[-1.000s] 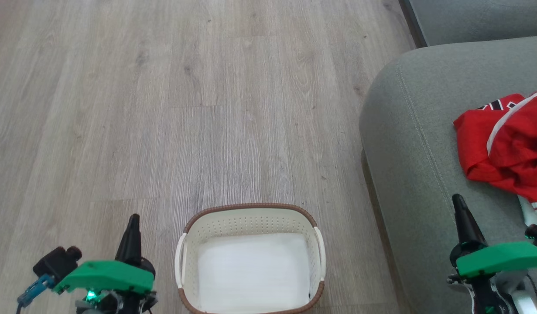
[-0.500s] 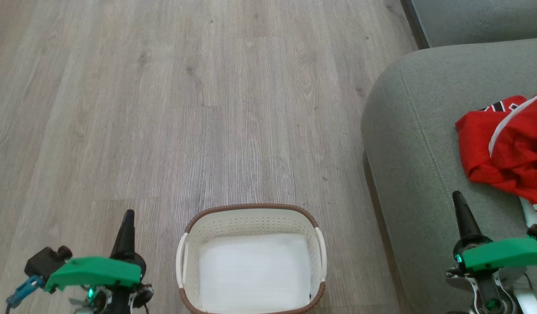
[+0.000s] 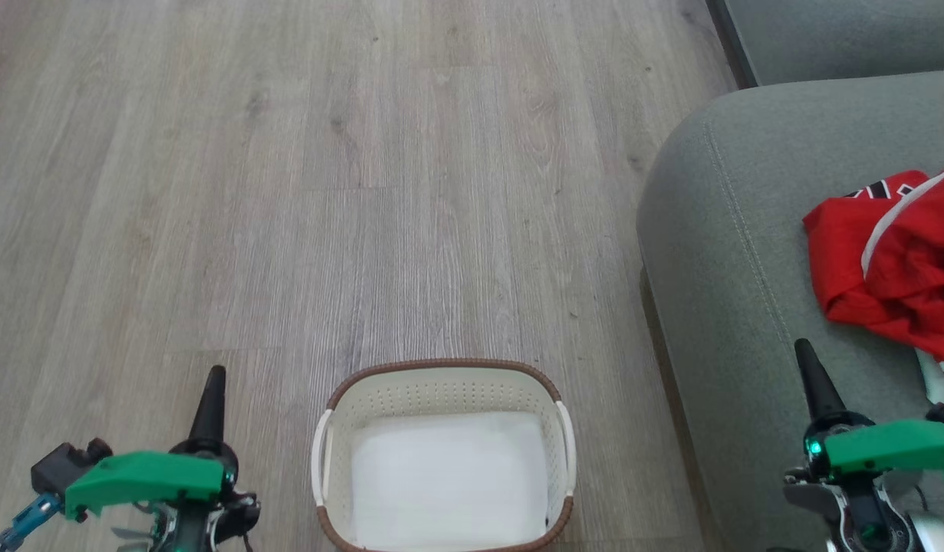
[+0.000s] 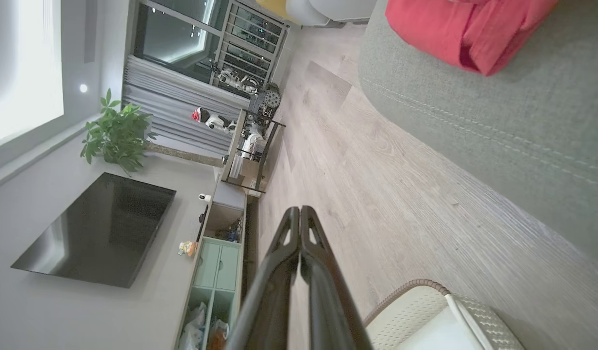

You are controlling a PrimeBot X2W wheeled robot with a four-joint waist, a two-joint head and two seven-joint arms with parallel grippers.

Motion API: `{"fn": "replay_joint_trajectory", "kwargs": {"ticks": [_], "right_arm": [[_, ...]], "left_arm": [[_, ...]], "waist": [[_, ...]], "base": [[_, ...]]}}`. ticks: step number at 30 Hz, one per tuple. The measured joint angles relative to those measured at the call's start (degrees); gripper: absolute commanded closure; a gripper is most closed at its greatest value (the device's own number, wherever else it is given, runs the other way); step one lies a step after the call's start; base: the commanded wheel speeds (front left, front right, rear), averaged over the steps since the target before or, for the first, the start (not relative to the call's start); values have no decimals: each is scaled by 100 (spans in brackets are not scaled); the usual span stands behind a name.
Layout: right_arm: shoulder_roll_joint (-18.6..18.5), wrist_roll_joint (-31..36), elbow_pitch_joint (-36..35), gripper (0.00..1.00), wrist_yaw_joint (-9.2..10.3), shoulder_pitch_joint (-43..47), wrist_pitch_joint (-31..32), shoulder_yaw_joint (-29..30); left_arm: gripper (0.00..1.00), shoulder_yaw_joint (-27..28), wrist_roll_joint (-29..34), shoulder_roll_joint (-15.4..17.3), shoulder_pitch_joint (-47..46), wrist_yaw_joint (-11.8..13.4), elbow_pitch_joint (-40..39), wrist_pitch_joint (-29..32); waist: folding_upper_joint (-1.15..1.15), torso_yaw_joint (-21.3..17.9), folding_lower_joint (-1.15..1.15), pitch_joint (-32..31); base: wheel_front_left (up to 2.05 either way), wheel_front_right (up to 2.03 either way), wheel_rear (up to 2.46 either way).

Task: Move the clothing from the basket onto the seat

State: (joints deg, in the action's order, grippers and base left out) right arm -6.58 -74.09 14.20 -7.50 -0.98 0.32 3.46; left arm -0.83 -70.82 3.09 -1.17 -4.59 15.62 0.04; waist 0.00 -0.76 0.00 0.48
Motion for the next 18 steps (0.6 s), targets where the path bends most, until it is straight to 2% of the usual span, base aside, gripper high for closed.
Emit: {"fn": "replay_joint_trajectory", "kwargs": {"ticks": [18], "right_arm": [[182,-945,93,100,0,-94,288,189]], "left_arm": [[100,233,-1137,-2,-110,-105,1,298]], "waist": [[0,41,0,-16]], "base": [[0,0,0]]}}
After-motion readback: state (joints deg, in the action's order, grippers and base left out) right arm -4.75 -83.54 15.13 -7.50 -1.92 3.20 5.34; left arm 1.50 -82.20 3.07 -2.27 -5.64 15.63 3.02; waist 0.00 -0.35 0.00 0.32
